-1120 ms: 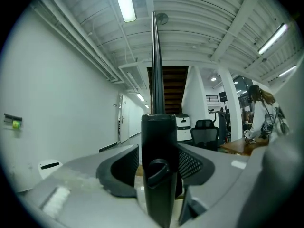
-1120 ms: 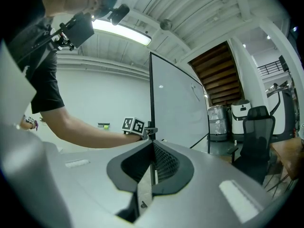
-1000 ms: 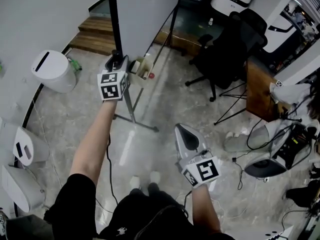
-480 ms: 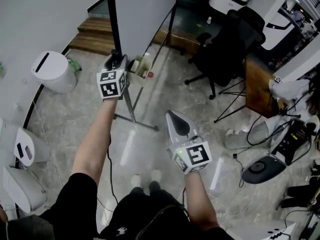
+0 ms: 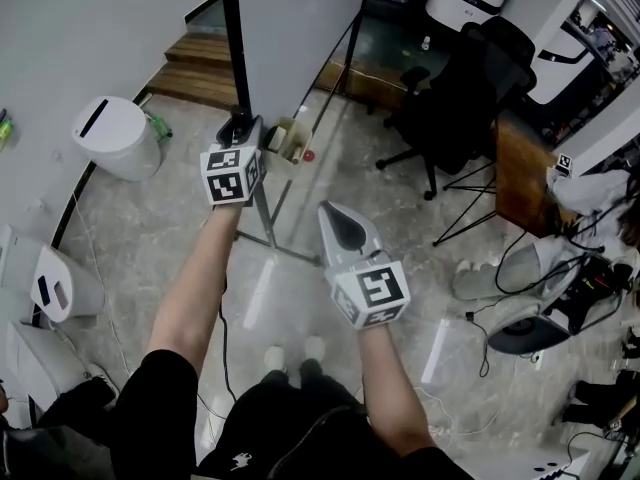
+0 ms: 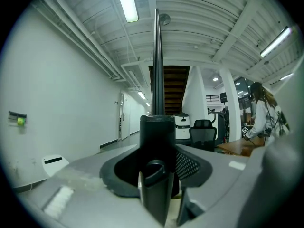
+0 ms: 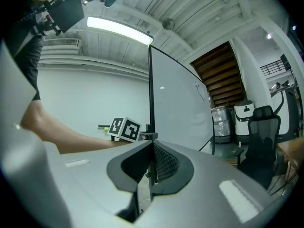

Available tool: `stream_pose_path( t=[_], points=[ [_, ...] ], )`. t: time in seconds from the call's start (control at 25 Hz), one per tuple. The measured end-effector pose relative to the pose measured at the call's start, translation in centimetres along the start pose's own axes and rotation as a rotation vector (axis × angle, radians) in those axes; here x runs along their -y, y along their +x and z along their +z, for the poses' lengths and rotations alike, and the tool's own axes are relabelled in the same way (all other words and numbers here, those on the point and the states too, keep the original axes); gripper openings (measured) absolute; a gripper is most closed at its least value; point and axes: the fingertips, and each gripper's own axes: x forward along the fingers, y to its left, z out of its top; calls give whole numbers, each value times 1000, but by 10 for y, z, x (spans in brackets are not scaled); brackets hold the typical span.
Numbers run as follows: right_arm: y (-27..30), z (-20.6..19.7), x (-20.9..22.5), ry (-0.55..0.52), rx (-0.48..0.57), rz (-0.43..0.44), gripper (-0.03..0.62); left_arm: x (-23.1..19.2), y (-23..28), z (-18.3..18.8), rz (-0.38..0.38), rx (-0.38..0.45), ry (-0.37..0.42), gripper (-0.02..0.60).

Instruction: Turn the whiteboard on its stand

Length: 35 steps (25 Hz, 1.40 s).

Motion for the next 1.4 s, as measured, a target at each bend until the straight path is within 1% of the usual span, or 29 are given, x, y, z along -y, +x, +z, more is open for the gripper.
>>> stream_pose_path(
  t=[0.48, 0.6, 0.88, 1.24, 1.4],
  points=[
    [-25, -1, -28, -15, 11, 2, 5, 5, -68, -11, 3, 1, 6, 190],
    [-30, 0, -34, -24, 12, 0, 5, 5, -78, -13, -1, -2, 7, 190],
    [-47, -3, -31, -37, 13, -15, 5, 15, -80, -15, -1, -12, 11, 190],
    [-56, 3, -28, -33, 23, -32, 5, 16, -75, -13, -6, 2, 32, 195],
    [-61, 5, -27, -39, 31, -41, 5, 16, -74, -14, -17, -11, 48, 201]
  ],
)
